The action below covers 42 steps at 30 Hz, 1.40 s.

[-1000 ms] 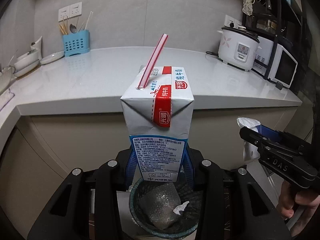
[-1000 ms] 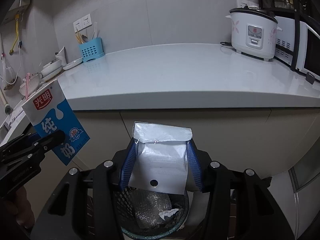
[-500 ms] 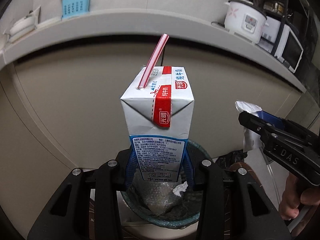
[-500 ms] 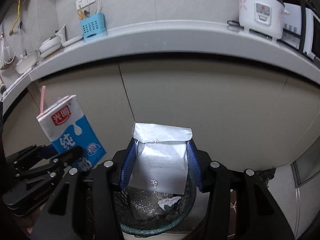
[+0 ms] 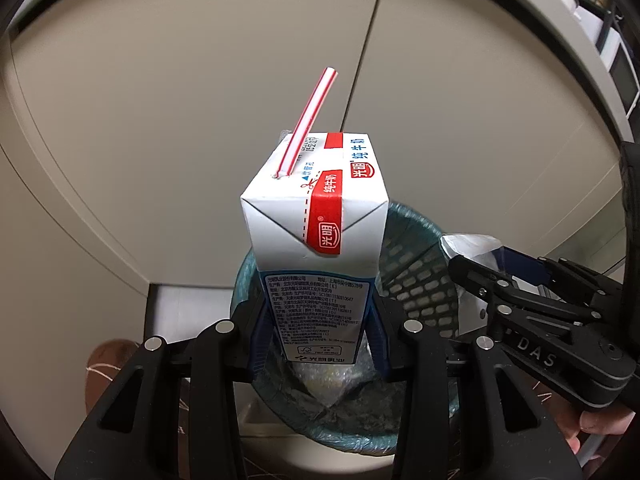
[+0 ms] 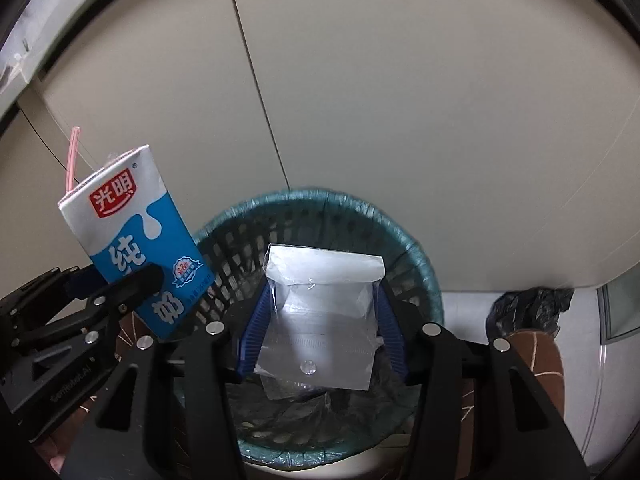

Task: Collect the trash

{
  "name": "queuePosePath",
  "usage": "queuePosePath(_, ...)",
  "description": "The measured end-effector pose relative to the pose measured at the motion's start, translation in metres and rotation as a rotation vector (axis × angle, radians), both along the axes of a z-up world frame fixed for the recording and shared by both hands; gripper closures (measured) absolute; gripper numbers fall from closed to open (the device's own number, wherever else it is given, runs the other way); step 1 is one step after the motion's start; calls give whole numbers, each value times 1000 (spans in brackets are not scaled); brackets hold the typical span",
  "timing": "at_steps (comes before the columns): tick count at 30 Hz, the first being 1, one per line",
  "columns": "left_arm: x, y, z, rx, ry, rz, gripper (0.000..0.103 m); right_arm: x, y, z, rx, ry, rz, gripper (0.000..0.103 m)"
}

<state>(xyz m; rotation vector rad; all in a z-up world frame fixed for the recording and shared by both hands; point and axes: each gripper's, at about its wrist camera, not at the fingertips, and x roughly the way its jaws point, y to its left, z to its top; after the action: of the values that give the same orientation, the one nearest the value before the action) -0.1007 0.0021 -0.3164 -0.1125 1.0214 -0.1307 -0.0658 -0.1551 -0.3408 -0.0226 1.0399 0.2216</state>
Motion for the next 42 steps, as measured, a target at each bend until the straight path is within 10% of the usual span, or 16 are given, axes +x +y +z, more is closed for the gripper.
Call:
queuePosePath(13,9,-4,-20,16,63,-12,64,0,-13,3,-52,-8,-71,9)
queuePosePath(23,19,-40,-53,10,130,-111,60,-1,-55,20,-53,-51,-128,8)
queuePosePath(29,17,-45,-46,19,109,-88,28,2,-73,27,-45,-48,-159,8)
queuePosePath(35,18,-31,-11,-21,37,-15,6,0,-84,47,-37,-61,-181,8)
queuePosePath(42,15,-25,53,-20,-17,19,6,-10,-88,101,-20,-120,-195,8)
